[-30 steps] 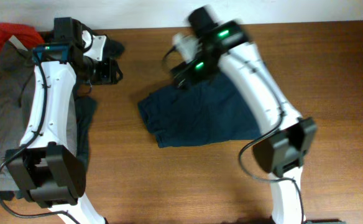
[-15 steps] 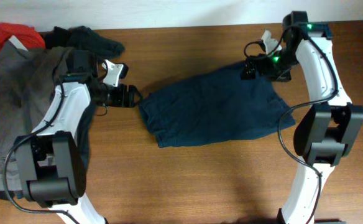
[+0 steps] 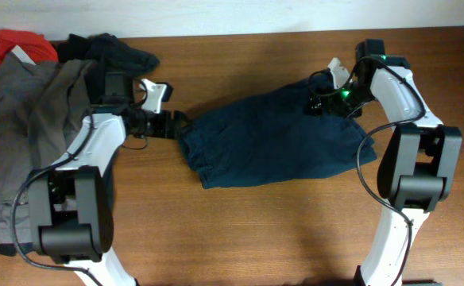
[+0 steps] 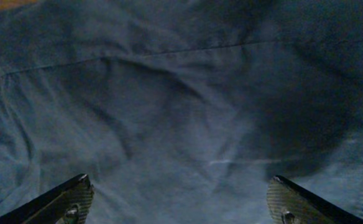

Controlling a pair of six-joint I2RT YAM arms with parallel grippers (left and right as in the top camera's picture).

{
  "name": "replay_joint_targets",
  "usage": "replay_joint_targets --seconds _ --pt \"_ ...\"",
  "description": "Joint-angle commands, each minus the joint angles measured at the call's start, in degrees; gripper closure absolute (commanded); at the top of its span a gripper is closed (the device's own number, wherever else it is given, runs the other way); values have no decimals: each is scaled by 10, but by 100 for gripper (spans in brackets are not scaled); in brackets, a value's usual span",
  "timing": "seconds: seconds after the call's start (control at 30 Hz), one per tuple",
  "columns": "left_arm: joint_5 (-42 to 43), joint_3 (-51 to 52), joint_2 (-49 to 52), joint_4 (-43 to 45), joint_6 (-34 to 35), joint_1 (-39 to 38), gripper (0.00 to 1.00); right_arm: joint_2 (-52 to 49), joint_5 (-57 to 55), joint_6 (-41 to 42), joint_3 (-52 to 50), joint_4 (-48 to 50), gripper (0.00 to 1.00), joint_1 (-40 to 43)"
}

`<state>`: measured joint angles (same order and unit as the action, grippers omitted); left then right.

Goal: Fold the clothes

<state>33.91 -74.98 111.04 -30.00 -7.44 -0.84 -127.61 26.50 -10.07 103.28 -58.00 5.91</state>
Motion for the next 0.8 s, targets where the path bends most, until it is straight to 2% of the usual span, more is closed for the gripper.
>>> replay_joint_targets --seconds 0.0,0.37,0.4,0.53,0.63,0.7,0.73,0.77 --pt "13 5 35 10 10 -22 13 5 9 -5 -3 2 6 16" --pt "16 5 98 58 50 -31 13 5 -2 -5 -5 6 5 21" --pt "26 5 103 68 53 -33 9 5 -4 -5 -5 9 6 21" --pt "83 5 125 108 53 -48 9 5 -6 -4 -15 23 6 25" --pt "92 5 134 129 53 -64 10 5 -8 -4 -21 26 5 28" --pt "92 5 134 130 53 -66 25 5 -13 -4 -22 25 5 29" --pt "93 5 134 132 55 -66 40 5 -17 -4 -22 25 5 28" --pt "93 5 134 135 65 -66 69 5 -17 -4 -22 25 6 28"
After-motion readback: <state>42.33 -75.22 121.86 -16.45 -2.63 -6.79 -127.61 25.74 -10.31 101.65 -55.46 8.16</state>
